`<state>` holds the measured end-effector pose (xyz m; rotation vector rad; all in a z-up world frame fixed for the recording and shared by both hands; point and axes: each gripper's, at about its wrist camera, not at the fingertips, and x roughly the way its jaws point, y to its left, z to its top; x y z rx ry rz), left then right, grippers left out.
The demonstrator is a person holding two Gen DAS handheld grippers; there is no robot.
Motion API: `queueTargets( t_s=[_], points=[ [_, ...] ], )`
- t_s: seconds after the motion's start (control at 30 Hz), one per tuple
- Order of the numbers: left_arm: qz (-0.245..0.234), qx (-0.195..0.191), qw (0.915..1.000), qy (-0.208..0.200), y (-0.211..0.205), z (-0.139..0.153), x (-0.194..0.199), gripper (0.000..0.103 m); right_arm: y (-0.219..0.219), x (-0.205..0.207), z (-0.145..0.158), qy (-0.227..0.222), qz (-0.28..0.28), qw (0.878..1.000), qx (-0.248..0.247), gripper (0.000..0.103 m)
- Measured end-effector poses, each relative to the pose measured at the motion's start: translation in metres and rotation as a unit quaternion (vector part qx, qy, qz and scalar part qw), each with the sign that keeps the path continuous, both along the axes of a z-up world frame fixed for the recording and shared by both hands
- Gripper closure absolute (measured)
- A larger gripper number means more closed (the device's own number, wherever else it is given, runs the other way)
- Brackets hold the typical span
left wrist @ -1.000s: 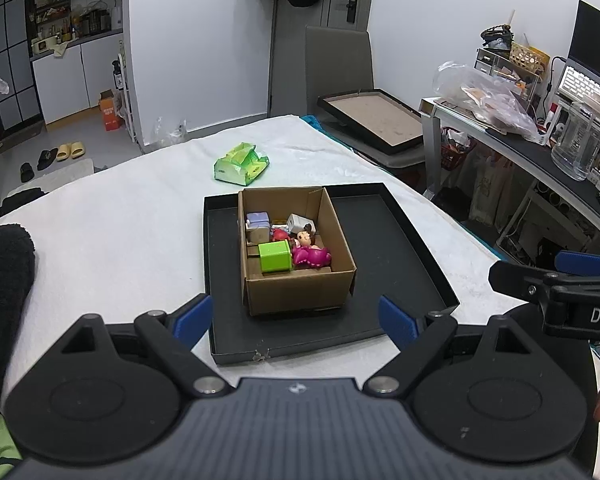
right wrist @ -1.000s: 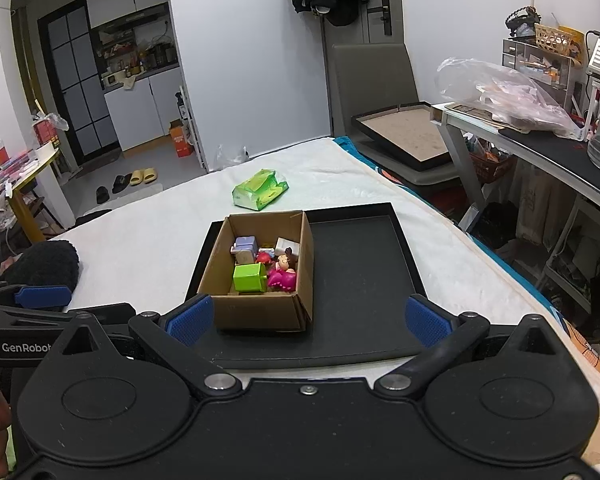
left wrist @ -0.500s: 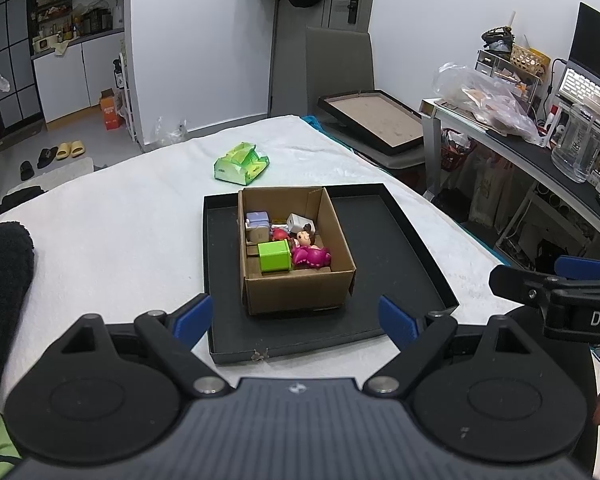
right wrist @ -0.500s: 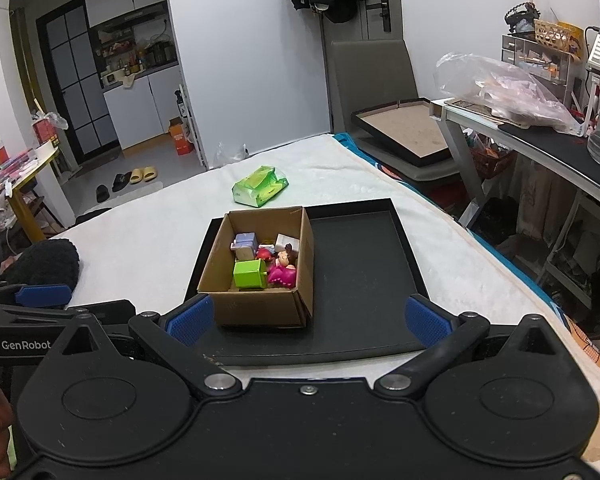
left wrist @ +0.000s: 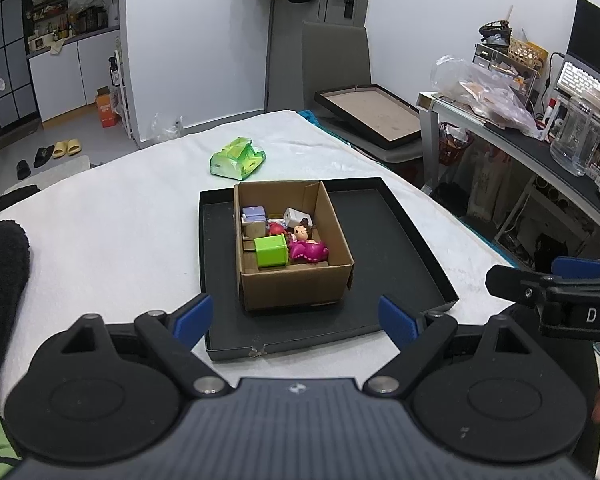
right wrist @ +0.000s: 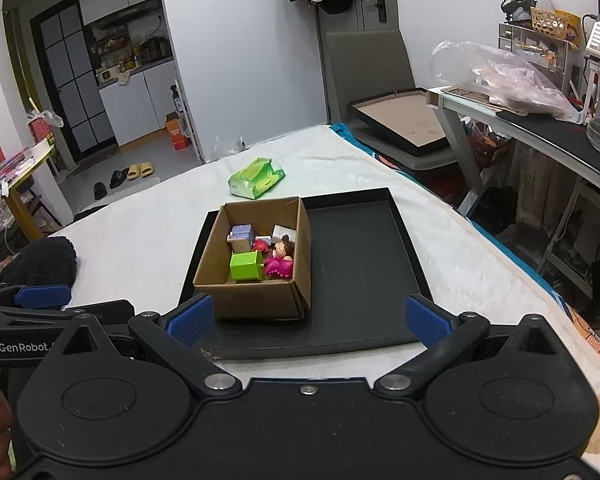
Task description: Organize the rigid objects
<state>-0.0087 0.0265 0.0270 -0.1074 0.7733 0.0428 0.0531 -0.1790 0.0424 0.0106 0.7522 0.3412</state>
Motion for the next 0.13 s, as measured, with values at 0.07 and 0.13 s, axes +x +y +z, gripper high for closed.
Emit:
queueTargets(
  t_s=[0.07, 0.13],
  points=[
    [-0.003, -0.002, 1.0, 0.001, -0.0011, -0.0017, 0.0007, 0.014, -0.001, 0.0008, -0.001, -0.001, -0.003, 1.0, 0.001, 0.0],
    [-0.004, -0.005, 1.0, -0.001, -0.0006, -0.0021, 0.0013, 0.014, -0.0026, 0.0023, -0.0016, -0.002, -0.006, 1.0, 0.003, 0.0]
  ],
)
